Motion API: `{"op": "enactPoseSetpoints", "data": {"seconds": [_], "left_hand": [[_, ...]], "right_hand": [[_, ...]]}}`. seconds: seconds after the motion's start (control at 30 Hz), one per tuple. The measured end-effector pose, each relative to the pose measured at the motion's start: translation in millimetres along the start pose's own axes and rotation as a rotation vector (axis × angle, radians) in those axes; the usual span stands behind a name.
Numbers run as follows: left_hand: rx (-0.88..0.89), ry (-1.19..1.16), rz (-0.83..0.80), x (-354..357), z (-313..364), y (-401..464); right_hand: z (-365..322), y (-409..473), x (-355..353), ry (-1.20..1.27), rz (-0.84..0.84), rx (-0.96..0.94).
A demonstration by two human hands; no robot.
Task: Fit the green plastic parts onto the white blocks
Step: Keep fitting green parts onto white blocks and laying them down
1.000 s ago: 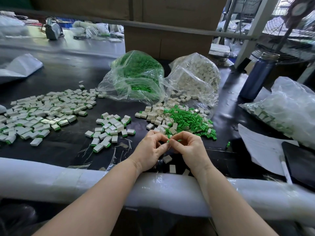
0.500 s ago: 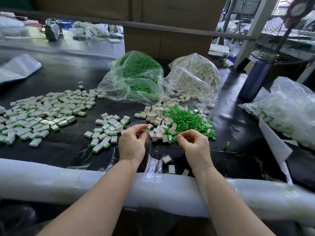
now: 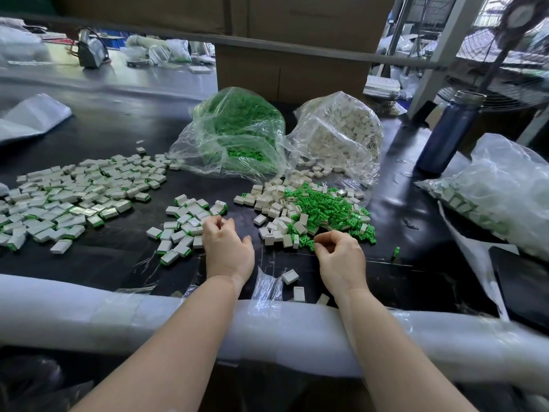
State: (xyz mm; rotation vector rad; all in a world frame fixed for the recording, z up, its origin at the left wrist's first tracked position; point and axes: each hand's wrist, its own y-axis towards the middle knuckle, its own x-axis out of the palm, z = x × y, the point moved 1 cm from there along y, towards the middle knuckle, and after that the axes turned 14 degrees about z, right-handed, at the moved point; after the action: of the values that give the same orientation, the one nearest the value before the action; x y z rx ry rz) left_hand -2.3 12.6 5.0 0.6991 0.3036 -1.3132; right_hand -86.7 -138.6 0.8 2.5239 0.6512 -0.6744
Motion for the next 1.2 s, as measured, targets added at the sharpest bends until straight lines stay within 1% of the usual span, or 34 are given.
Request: {"op": "enactPoseSetpoints", "data": {"seconds": [0.13,0.3,0.43,0.5,0.57,0.63,0.73,0.87,1.03,1.2], "left_hand": [[0.044,0.041,-0.018,0,0,-2],[0.222,0.067,-0.001,1,3,-7],[0.291,0.167,-0.063,5,5,-10],[0.306,0.175,-0.066,5,4,-10],[0.310,0.125,-0.049,4,5,-10],[0.316,0.009,-0.061,3,7,-10],[0.326,-0.202,-0.155,0,12,-14],[0.298,-0.338,-0.296,2,14,-19],[0.088,-0.574,-0.509,3,13,-17],[0.041,-0.600,-0.546,3,12,-16]], "right_hand": [[-2,0,2,-0.071,0.001,-0.016],[-4,-1,5,-0.183,-0.018,-0.069],[-6,-3,5,-0.189,-0.018,-0.094],[-6,-3,4,-0.168,-0.011,-0.111],[-7,-4,2,-0.111,-0.005,-0.135],[-8,-6,0,0.014,-0.007,-0.136],[-10,-8,-2,0.196,-0.031,-0.114],[-10,-8,-3,0.337,-0.079,-0.067],[-10,-6,-5,0.459,-0.106,-0.015],[-10,-6,-4,0.564,-0.169,0.010]]}}
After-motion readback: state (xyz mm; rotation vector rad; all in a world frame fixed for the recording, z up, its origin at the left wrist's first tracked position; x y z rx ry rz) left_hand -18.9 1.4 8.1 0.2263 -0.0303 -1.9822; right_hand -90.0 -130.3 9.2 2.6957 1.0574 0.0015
